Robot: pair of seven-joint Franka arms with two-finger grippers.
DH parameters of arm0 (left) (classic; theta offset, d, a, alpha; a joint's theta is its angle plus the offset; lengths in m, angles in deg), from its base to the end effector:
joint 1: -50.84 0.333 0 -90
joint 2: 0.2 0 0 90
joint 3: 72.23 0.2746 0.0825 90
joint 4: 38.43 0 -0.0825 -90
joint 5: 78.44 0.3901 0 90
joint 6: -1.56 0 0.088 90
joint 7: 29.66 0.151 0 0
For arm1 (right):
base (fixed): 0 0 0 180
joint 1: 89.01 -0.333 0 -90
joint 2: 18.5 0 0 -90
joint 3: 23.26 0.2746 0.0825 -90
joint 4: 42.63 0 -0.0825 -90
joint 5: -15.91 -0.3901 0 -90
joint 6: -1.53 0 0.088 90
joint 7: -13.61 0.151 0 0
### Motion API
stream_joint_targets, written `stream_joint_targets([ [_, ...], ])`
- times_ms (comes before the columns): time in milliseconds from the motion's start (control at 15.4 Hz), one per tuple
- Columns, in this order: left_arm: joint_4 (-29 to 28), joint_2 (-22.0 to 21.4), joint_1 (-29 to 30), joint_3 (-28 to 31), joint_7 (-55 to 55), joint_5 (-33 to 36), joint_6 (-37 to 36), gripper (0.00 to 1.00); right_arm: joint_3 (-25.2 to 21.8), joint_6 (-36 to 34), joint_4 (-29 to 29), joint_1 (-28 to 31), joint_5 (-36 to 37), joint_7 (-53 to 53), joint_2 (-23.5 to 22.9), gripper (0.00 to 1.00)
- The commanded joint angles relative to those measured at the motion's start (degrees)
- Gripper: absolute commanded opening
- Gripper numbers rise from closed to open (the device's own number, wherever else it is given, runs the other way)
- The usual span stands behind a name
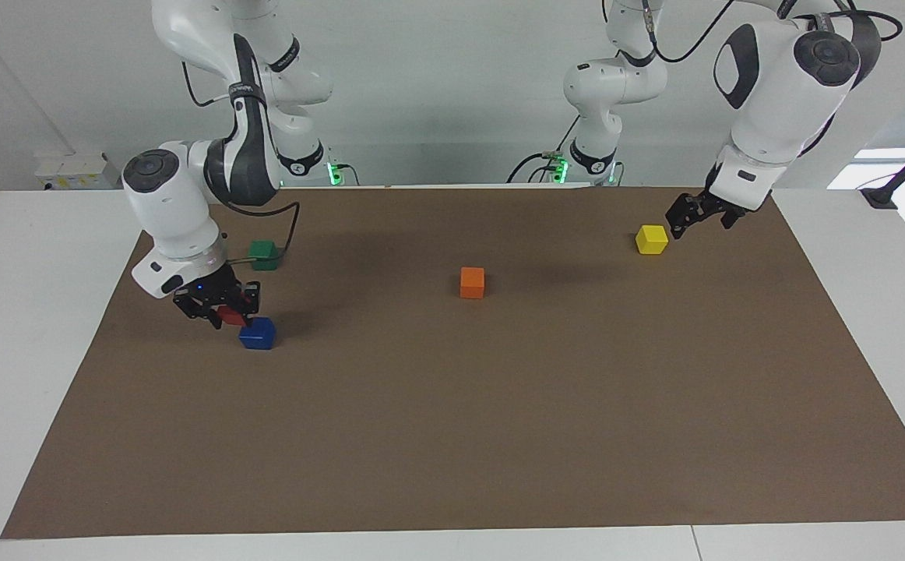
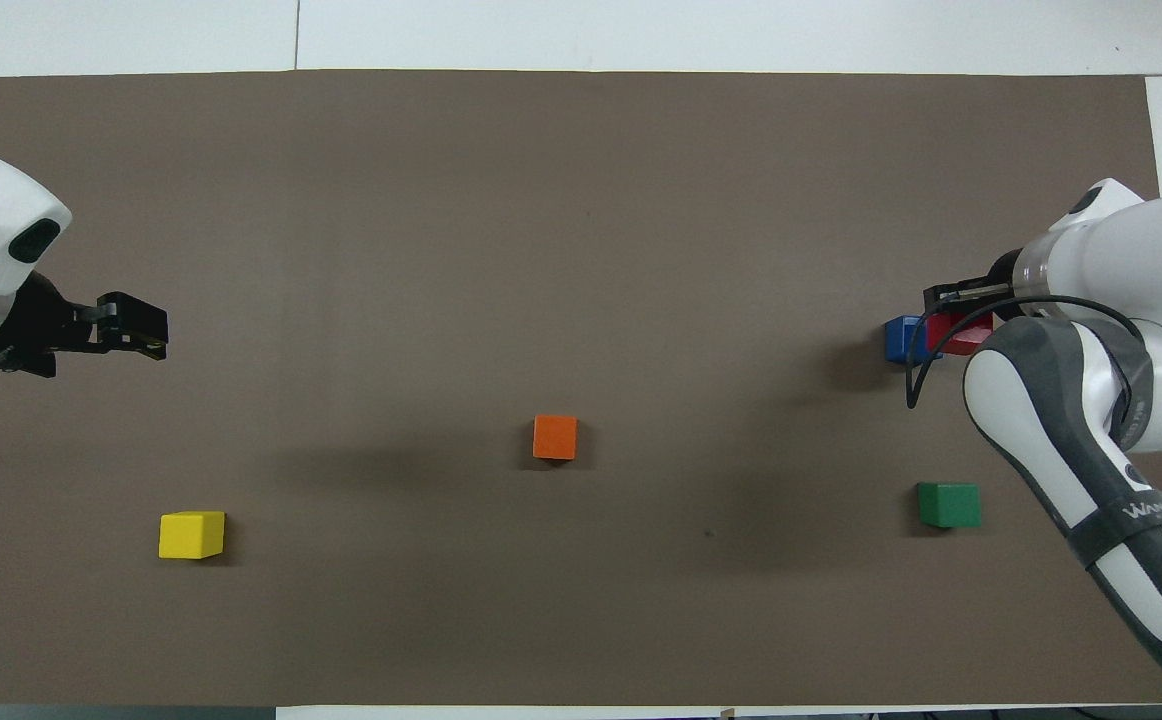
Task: Transfer red block to right arm and stack on blue block
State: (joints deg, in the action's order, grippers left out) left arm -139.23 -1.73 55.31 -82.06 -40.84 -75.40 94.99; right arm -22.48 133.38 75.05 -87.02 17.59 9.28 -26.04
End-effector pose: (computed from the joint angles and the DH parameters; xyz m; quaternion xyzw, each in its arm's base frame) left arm 0.5440 -0.0439 0.4691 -0.9971 -0.0479 0.0465 0.0357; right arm 0.5888 -0.0140 0.2970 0.9976 0.0362 0.0573 0.0134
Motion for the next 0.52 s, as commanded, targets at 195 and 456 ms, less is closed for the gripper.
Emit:
stream_joint_targets([
  [195, -1.4, -1.1, -0.4, 0.3, 0.4, 0.8, 1.5, 1.00, 0.5, 5.2, 1.7, 0.7, 1.3, -0.4, -1.6, 0.00],
  [456, -0.2, -1.0, -0.4, 0.3, 0.7, 0.8, 1.6, 1.00, 0.5, 5.2, 1.9, 0.3, 1.3, 0.5, -1.6, 0.00],
])
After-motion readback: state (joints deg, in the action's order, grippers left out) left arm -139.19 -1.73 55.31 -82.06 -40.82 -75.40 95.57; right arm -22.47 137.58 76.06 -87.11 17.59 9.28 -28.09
